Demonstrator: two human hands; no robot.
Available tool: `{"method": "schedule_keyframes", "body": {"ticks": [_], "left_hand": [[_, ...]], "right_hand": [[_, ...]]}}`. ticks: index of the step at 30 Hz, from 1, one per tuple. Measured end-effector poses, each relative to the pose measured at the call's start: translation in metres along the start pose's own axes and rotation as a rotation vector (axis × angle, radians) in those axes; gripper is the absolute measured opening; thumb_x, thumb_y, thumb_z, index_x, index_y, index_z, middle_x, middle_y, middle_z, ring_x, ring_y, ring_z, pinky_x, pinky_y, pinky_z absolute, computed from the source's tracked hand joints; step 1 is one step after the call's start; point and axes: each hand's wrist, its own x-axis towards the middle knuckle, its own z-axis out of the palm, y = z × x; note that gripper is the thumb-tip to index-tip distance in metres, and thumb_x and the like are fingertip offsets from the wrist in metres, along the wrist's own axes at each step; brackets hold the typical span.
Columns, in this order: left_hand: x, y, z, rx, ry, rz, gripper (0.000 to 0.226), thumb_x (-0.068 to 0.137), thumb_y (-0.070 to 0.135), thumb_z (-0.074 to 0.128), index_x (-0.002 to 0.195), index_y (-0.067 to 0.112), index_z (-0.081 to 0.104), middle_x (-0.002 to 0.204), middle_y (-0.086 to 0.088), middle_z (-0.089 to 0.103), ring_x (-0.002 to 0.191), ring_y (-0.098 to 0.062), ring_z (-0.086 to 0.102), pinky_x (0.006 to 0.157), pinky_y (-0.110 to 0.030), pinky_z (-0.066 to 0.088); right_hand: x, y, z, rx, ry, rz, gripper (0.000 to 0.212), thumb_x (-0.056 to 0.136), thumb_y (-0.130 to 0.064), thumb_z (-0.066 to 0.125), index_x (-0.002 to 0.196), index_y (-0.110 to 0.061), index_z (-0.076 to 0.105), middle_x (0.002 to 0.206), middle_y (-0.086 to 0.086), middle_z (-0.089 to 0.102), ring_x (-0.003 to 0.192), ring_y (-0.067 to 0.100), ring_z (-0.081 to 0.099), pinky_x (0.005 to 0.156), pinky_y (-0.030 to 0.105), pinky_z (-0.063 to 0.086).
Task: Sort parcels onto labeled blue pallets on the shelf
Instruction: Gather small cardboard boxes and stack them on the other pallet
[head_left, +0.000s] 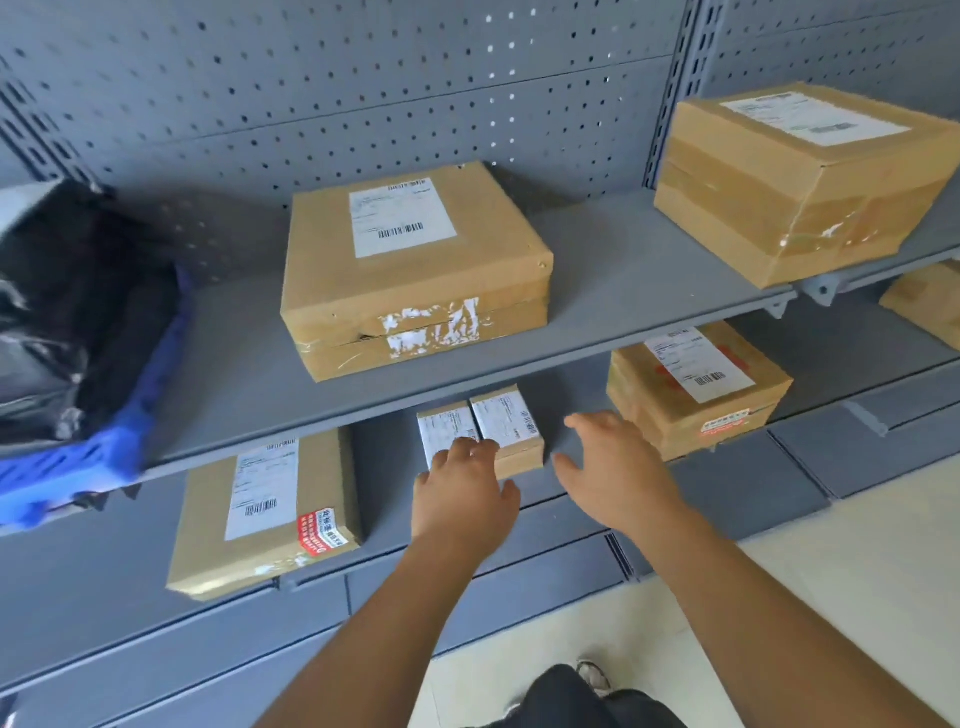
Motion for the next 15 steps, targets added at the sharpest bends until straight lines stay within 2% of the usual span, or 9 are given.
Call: {"method": "schedule_keyframes", "body": {"ticks": [4, 11, 15], "left_hand": [[0.019, -0.011, 0.011, 0.007, -0.020, -0.115, 0.049, 0.096, 0.048, 0.051, 0.142, 0.030, 0.050, 0.141, 0.002, 0.053, 0.126, -0.025, 0.053, 0.102, -0.044, 0.044], [0.050, -0.015, 0.034, -0.013, -0.049, -0.310, 0.053, 0.098, 0.049, 0.047, 0.146, 0.026, 0.043, 0.144, -0.003, 0.049, 0.129, -0.028, 0.049, 0.101, -0.046, 0.041], [0.065, -0.022, 0.055, -0.026, -0.045, -0.371, 0.057, 0.098, 0.051, 0.044, 0.149, 0.025, 0.036, 0.148, -0.004, 0.045, 0.132, -0.028, 0.044, 0.102, -0.047, 0.040]], "right_hand": [[0.036, -0.005, 0.020, -0.033, -0.076, -0.079, 0.040, 0.097, -0.043, 0.053, 0.128, -0.018, 0.058, 0.125, 0.005, 0.063, 0.114, 0.030, 0.057, 0.088, 0.040, 0.053], [0.085, 0.000, 0.051, -0.033, -0.186, -0.148, 0.044, 0.097, -0.047, 0.052, 0.129, -0.017, 0.053, 0.124, 0.007, 0.059, 0.115, 0.031, 0.053, 0.086, 0.040, 0.050], [0.106, 0.000, 0.067, -0.040, -0.249, -0.165, 0.049, 0.096, -0.049, 0.053, 0.133, -0.017, 0.051, 0.132, 0.009, 0.055, 0.120, 0.034, 0.052, 0.092, 0.042, 0.050]]}}
